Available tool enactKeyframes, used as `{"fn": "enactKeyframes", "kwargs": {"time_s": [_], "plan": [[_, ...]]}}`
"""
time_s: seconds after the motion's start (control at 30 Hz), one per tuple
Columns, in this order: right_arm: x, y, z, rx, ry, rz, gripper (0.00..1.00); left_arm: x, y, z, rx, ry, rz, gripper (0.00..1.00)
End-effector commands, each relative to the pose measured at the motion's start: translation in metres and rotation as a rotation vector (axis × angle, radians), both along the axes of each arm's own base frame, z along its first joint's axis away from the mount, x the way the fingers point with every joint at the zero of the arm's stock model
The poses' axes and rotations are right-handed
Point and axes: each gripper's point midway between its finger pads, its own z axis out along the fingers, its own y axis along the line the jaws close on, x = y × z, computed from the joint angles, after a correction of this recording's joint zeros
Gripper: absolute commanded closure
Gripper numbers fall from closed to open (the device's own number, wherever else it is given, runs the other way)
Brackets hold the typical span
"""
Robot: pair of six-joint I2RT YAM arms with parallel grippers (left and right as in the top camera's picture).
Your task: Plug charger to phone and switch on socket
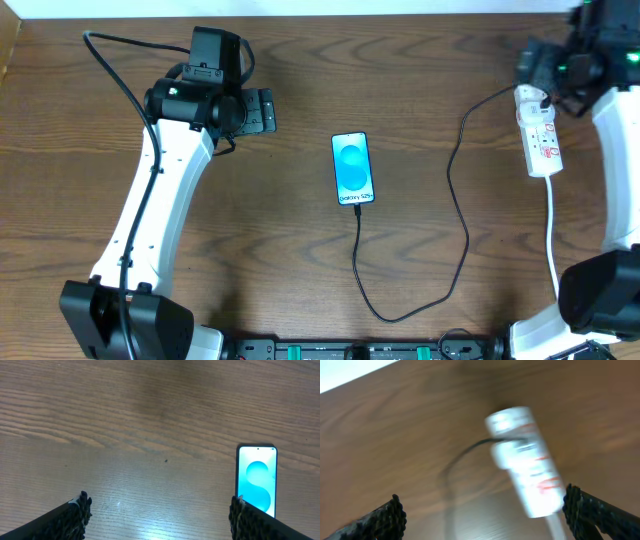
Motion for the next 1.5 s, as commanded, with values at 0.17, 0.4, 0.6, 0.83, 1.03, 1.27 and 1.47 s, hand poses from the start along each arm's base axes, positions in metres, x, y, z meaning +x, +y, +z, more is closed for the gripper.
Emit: {"fn": "enactKeyframes", "kwargs": {"time_s": [0.17, 0.4, 0.6, 0.83, 1.03, 1.27, 1.47], "plan": [[-0.021, -0.088, 0.001, 0.020, -0.012, -0.028, 0.01, -0.002, 0.003, 0.004, 0.022, -0.009, -0.007, 0.10], [-0.026, -0.078, -0.021, 0.289, -0.073, 0.279, 0.01, -0.002, 0.003, 0.004, 0.022, -0.009, -0.007, 0.10], [-0.021, -0.079, -0.068, 0.383, 0.020, 0.246, 0.01, -0.002, 0.003, 0.004, 0.021, -0.009, -0.007, 0.10], [-0.010, -0.059, -0.125, 0.488, 0.123, 0.271, 0.01, -0.002, 0.003, 0.004, 0.022, -0.009, -0.007, 0.10], [0.004, -0.051, -0.147, 0.482, 0.130, 0.303, 0.01, -0.002, 0.003, 0.004, 0.022, -0.009, -0.007, 0.10], [0.020, -0.048, -0.146, 0.437, 0.086, 0.334, 0.01, -0.002, 0.003, 0.004, 0.021, -0.009, -0.007, 0.10], [0.022, -0.039, -0.152, 0.435, 0.090, 0.353, 0.01, -0.002, 0.003, 0.004, 0.021, -0.009, -0.008, 0.10]]}}
